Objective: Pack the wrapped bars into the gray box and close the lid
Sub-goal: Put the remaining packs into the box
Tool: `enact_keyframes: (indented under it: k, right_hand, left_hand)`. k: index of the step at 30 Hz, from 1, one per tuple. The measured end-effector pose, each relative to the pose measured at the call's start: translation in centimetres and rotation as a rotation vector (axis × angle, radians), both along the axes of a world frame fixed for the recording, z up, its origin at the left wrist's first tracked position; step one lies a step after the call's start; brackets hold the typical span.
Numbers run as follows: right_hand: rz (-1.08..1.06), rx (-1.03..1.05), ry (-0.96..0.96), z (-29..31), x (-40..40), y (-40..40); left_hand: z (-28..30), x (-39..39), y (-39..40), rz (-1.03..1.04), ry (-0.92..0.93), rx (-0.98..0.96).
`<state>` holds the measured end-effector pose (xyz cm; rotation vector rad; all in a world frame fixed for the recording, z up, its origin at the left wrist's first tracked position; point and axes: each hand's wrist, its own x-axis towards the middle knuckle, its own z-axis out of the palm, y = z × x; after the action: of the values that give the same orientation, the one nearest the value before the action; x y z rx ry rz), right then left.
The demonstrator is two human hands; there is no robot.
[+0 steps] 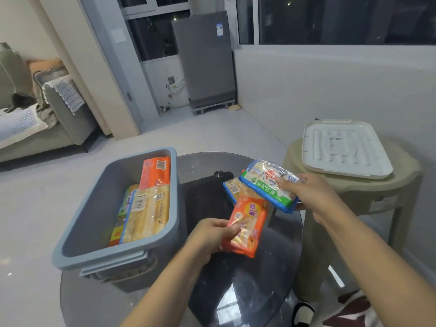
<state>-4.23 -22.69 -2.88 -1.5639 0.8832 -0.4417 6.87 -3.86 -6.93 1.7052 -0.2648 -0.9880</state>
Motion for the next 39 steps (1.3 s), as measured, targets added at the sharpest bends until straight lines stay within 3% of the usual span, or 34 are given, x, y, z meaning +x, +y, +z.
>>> enact_keyframes:
  k: [7, 14, 17, 20, 25, 32, 39]
  right_hand:
    - [0.013, 0.017, -0.024, -0.2, -0.9, 0.1]
    - [0.01, 0.033, -0.026, -0.9, -0.5, 0.0]
    - [-0.005, 0.065, -0.035, -1.6, 0.1, -0.1]
    - [-0.041, 0.13, -0.074, -2.3, 1.3, -0.5]
    - [-0.07, 0.187, -0.087, -3.8, 3.6, -1.5]
    - [-0.062, 0.427, -0.127, -5.3, 5.4, -1.9]
    - [-0.075, 0.405, -0.139, -5.3, 5.1, -0.4]
  left_hand:
    - [0.0, -0.8, 0.2, -0.136, -0.117, 0.143]
    - [-0.2, 0.1, -1.9, -0.08, -0.396, 0.324]
    - [-0.4, 0.8, -3.7, 0.038, -0.459, 0.271]
    - [-0.6, 1.6, -5.8, 0.243, -0.421, 0.155]
    - [-1.8, 2.9, -7.7, 0.385, -0.366, 0.137]
    - [-2.3, 4.0, -8.9, 0.497, -0.224, 0.107]
    - [-1.6, 3.1, -7.7, 0.531, -0.102, -0.075]
